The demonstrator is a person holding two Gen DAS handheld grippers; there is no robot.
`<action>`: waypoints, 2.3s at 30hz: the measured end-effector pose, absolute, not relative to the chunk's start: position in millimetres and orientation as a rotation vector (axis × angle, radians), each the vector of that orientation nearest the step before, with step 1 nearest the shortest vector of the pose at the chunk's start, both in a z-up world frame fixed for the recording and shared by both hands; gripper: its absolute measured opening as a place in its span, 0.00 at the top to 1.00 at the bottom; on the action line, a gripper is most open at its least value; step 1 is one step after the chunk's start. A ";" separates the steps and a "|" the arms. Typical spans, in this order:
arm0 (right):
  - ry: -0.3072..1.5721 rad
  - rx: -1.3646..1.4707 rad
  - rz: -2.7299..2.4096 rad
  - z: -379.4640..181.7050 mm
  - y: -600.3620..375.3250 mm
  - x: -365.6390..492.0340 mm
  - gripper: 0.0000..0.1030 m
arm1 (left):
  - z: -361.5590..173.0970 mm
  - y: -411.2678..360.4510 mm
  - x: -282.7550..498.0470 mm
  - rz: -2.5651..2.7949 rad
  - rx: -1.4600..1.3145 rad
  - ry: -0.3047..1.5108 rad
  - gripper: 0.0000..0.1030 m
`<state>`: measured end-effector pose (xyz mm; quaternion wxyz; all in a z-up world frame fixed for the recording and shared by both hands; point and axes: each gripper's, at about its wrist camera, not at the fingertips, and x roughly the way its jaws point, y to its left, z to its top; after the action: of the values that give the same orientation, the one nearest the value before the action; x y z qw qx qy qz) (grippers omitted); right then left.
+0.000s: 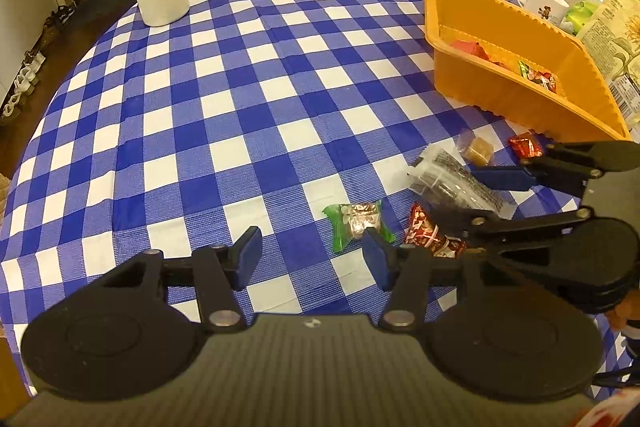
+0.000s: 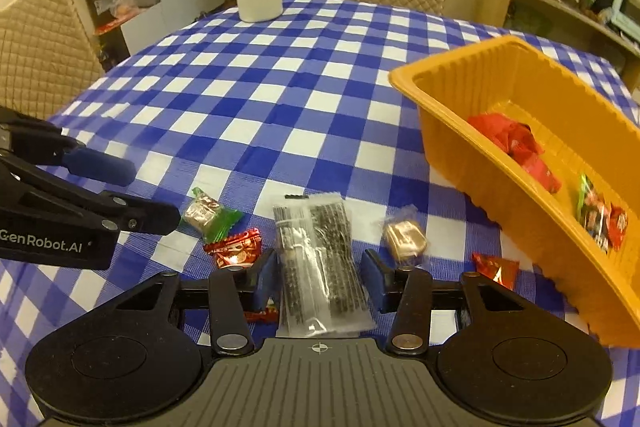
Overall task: Organize snacks
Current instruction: 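Grasp the clear seaweed-snack packet with the right tool while the left tool approaches the green-wrapped candy, then grasp the green-wrapped candy with the left tool while the right tool lifts the packet, then carry the green candy and seaweed packet over the orange tray and lower both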
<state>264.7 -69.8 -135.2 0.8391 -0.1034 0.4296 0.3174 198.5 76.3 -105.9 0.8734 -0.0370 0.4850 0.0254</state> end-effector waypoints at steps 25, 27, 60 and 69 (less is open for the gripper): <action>0.932 0.048 0.519 -111.8 -135.0 255.0 0.64 | -124.4 56.7 221.8 -0.078 0.158 0.978 0.56; 0.936 0.055 0.500 -111.5 -140.3 254.5 0.64 | -123.8 57.0 224.4 -0.088 0.143 0.977 0.58; 0.906 0.096 0.455 -87.2 -172.3 231.4 0.64 | -90.7 45.4 221.0 -0.121 0.045 0.931 0.81; 0.863 0.126 0.424 -67.2 -189.8 227.9 0.64 | -59.2 23.2 223.5 -0.179 0.048 0.866 0.81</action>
<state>227.9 -189.8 -67.2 0.8846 0.0605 0.4150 0.2039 223.5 23.2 -59.2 0.9035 0.0231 0.4191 -0.0865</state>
